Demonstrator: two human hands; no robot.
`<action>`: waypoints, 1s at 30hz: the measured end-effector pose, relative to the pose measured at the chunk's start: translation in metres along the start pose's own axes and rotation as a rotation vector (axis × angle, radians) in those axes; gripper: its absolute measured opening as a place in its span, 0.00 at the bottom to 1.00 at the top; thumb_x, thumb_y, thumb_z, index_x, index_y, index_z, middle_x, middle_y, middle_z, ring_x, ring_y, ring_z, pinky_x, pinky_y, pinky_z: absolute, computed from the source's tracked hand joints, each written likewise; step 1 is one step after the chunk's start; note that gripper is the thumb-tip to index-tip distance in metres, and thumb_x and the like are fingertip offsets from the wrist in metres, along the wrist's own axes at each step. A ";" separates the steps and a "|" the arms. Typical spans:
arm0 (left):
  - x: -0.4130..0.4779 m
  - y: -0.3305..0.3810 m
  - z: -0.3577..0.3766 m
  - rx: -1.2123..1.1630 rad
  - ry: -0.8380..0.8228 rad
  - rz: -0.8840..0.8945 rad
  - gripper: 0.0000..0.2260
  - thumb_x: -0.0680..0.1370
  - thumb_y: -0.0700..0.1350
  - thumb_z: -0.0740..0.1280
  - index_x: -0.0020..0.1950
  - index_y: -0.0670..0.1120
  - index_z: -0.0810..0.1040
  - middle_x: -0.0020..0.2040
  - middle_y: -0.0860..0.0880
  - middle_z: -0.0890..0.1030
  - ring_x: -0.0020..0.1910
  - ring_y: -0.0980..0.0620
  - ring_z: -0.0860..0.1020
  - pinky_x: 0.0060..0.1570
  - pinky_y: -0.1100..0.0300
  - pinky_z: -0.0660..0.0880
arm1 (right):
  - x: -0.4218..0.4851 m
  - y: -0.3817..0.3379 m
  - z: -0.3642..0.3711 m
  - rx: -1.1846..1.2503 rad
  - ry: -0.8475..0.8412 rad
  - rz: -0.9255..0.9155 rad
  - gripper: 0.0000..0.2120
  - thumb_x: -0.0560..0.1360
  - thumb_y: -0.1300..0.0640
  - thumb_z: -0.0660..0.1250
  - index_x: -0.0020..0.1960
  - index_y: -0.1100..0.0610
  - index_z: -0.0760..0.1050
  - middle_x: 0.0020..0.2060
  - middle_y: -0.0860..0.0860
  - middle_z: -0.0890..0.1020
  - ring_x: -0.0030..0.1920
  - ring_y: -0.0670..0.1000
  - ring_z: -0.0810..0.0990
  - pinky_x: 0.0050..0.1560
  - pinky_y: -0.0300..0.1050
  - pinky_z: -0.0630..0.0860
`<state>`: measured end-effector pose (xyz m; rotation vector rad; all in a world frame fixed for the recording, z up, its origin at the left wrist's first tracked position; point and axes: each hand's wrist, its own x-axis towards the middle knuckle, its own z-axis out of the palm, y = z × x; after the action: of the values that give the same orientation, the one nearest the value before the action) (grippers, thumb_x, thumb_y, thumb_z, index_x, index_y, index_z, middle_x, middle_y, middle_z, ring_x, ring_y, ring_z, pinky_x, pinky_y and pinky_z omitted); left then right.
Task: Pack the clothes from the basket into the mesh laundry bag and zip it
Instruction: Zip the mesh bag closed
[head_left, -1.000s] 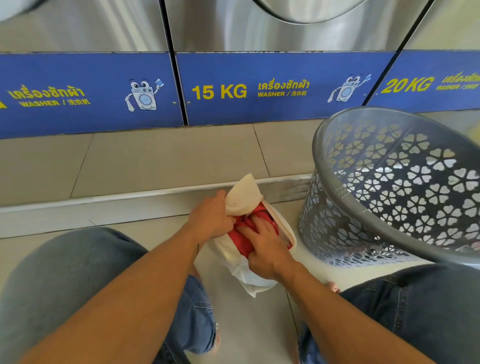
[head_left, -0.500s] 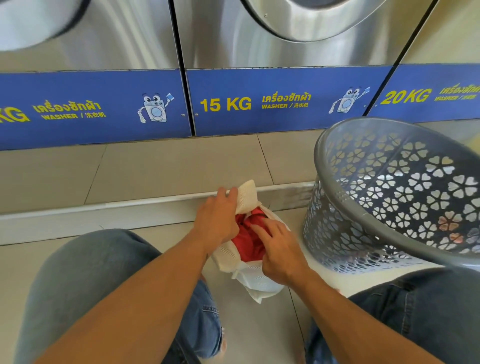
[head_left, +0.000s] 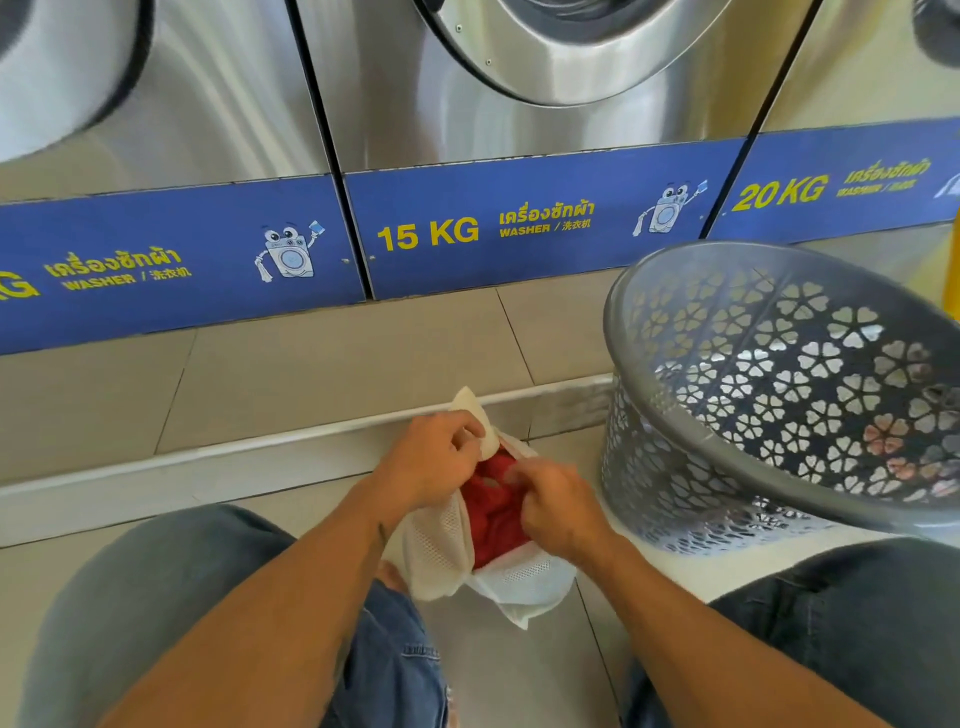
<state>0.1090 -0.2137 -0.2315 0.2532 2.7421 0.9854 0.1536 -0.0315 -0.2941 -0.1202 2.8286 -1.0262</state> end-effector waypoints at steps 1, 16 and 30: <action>0.004 0.000 0.001 -0.001 0.025 0.001 0.11 0.78 0.46 0.60 0.53 0.54 0.82 0.49 0.51 0.82 0.41 0.53 0.80 0.44 0.56 0.78 | 0.003 0.002 -0.005 0.037 0.087 0.041 0.18 0.72 0.66 0.60 0.53 0.49 0.83 0.47 0.46 0.85 0.48 0.50 0.82 0.50 0.52 0.81; 0.038 -0.026 0.037 0.227 0.007 0.111 0.13 0.69 0.43 0.70 0.51 0.55 0.77 0.73 0.51 0.59 0.72 0.47 0.58 0.67 0.57 0.63 | 0.098 0.016 0.002 0.511 -0.016 0.300 0.24 0.76 0.73 0.60 0.68 0.58 0.78 0.63 0.53 0.81 0.62 0.47 0.77 0.64 0.39 0.71; 0.047 -0.019 0.027 -0.074 0.186 -0.002 0.08 0.78 0.40 0.59 0.48 0.51 0.75 0.38 0.54 0.81 0.37 0.53 0.77 0.38 0.58 0.73 | 0.095 0.025 0.020 0.501 -0.223 0.284 0.12 0.79 0.63 0.62 0.50 0.53 0.84 0.40 0.50 0.84 0.40 0.48 0.80 0.43 0.44 0.77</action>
<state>0.0696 -0.2007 -0.2708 0.1536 2.8617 1.1626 0.0620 -0.0365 -0.3342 0.1988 2.2303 -1.4965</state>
